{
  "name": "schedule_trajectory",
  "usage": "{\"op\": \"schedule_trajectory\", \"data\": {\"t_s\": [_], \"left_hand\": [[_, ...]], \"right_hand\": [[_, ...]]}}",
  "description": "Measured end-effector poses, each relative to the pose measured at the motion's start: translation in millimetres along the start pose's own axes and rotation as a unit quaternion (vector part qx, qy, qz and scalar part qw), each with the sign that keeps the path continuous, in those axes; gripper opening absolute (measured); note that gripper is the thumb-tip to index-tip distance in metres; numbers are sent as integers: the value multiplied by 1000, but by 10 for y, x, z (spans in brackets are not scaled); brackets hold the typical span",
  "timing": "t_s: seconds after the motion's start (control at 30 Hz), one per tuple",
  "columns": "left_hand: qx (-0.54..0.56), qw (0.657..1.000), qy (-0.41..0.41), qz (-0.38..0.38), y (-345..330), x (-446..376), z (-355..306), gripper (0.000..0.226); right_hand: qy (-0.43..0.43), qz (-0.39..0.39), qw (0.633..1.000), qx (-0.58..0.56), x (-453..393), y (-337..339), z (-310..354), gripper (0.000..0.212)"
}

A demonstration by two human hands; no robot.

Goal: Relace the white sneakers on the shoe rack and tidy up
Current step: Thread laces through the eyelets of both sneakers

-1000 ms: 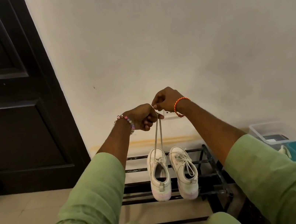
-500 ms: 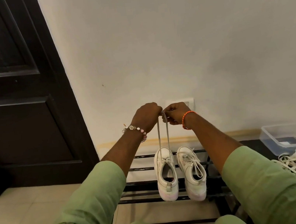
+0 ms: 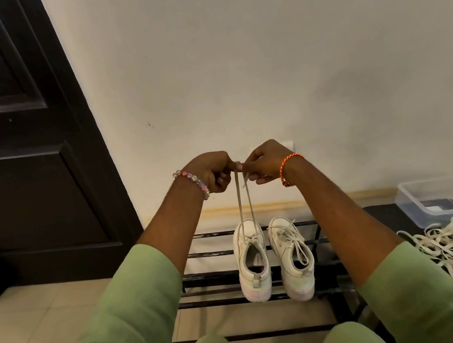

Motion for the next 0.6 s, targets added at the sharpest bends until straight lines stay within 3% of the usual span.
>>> {"op": "schedule_trajectory", "data": {"t_s": [0.07,0.17,0.3,0.4,0.5,0.6], "left_hand": [[24,1000,0,17,-11,16,22,26],[2,996,-61,-59,-65,7,100,18],[37,972,-143,-181,-109,-126,316,18],[112,958,-126,-232,-55,-250,562,26],[299,936,-61,-173,-7,-331,839,32],[540,835,-74,-77,-24,-407,1006,33]], "right_hand": [[17,-29,997,74,-7,21,21,18],[38,-79,993,82,-53,25,-34,14],[24,-116,993,-1,-103,-42,-248,5],[-17,-161,977,-141,-91,-56,-545,19],[-70,-186,916,-347,-59,-119,-850,24],[-81,-178,780,-595,-39,-210,-1068,27]]}}
Point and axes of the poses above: each hand's wrist, its own x-axis away from the middle knuckle, its own y-axis out of the back of the hand, z = x × y, the point moved 1 cm from there along -x, towards the middle knuckle, and after that the axes turned 5 degrees about z, right-handed, at the moved point
